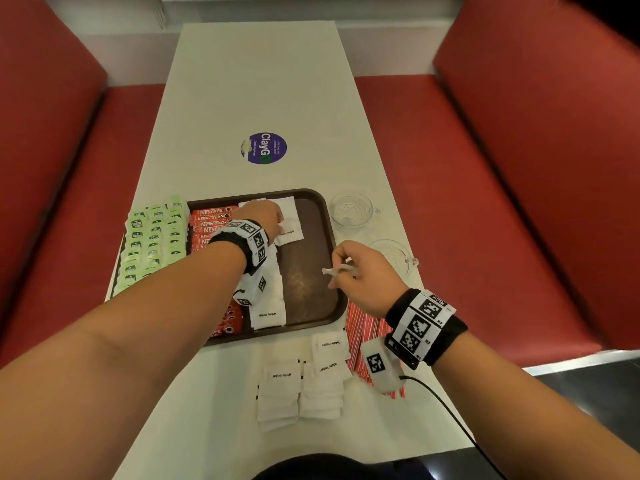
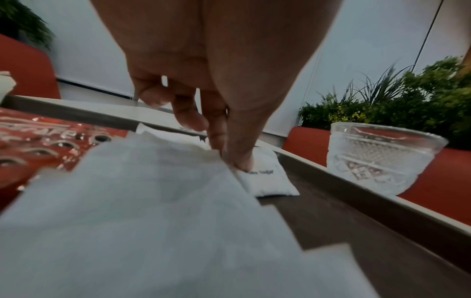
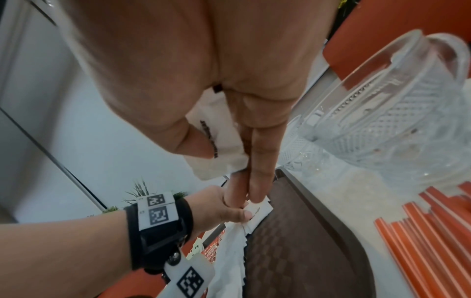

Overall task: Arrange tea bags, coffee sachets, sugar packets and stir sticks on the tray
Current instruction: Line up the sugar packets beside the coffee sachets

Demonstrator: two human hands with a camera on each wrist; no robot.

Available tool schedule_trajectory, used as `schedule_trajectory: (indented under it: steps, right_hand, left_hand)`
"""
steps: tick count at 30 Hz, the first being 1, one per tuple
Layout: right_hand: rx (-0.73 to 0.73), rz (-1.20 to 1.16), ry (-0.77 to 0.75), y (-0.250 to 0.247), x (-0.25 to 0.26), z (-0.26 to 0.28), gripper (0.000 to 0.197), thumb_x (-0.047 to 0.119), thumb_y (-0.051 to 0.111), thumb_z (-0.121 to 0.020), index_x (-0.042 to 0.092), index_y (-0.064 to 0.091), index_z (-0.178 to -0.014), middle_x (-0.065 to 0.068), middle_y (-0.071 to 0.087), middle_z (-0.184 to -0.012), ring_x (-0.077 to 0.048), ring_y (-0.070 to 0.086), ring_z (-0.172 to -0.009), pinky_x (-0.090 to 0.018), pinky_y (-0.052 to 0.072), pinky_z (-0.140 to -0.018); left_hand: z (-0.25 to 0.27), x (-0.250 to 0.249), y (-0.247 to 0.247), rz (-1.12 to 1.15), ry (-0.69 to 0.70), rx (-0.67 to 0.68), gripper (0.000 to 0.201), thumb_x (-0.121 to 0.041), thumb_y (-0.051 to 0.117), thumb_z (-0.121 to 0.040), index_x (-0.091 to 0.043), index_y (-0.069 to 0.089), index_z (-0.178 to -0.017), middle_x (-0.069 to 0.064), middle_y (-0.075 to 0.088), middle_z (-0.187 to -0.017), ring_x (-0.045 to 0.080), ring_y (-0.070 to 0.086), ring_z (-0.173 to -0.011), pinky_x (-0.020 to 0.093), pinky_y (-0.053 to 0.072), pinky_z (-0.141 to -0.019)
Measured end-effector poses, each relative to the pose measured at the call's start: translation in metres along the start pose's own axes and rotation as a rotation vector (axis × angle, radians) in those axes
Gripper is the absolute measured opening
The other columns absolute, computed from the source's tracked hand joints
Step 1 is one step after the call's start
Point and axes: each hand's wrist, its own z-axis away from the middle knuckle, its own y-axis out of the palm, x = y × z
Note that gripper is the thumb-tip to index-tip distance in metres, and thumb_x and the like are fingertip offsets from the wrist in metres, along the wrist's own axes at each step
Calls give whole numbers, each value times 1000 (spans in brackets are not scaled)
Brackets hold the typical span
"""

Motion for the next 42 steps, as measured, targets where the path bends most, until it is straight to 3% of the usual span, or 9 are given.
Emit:
schedule_trajectory:
  steps: [7,14,18,24,27,31,34,38,42]
  right_hand:
    - [-24,93,-15,0,-7,-9,15,13,62,-94,27,58,-97,11,62,-88,-1,58,-80,-8,41,-64]
    - [-56,54,18,3,-7,-18,14,20,65,-95,31,61,-102,9,68,-97,-5,62,-86,-16,48,-72]
    - [-45,-44,70,4,-6,-20,13,18,54,-102,29,58,-108,2,72,-93,-8,66,-65,-21,52,-58]
    - [-47,-92,58,3,-4,-21,5,22,47,-105,21,46,-101,0,69,-67,-6,61,-50,-20,47,-51]
    - [-39,-84,67,4,-3,-24,4,22,46,-105,21,45,-101,-3,69,-68,-3,59,-47,-17,44,-49]
    - [-14,-20,80,9,-9,-24,15,24,54,-102,23,43,-112,5,69,-83,-2,59,-53,-18,45,-57]
    - [81,115,84,10,-18,-18,31,28,67,-93,25,46,-117,10,68,-99,0,58,-65,-19,46,-66]
    - [300,347,97,10,-24,-7,26,34,76,-85,23,61,-104,9,67,-98,-9,63,-87,-31,54,-82]
    - [439,539,61,11,-22,2,21,39,78,-82,23,70,-93,9,68,-96,-11,63,-87,-30,55,-80]
  left_hand:
    - [-6,1,4,43,75,-74,34,-39,69,-89,-28,65,-121,4,57,-126,27,53,-119,42,46,-100]
    - [-1,0,7,14,163,-27,32,-33,68,-91,-30,67,-123,-1,63,-127,24,57,-117,41,48,-98]
    - [10,1,-3,100,211,-57,33,-41,61,-94,-29,65,-125,-3,64,-124,22,56,-116,42,47,-99]
    - [67,-9,-25,535,408,-71,32,-58,57,-91,-33,74,-99,-14,71,-94,6,63,-85,27,49,-77]
    - [86,-10,-16,529,490,-10,26,-47,69,-88,-28,75,-104,-12,68,-83,6,60,-77,24,47,-71]
    - [75,0,-1,492,376,-129,23,-35,67,-93,-22,73,-111,-5,70,-92,10,60,-83,22,44,-73]
    - [54,15,4,427,172,-173,26,-37,61,-96,-20,73,-112,1,72,-103,20,64,-95,37,52,-87]
    - [33,18,2,270,70,-96,27,-36,55,-100,-21,71,-115,3,70,-112,23,63,-103,37,52,-91]
    - [19,8,1,69,49,15,26,-43,57,-97,-27,73,-110,-1,70,-111,22,62,-101,38,54,-88]
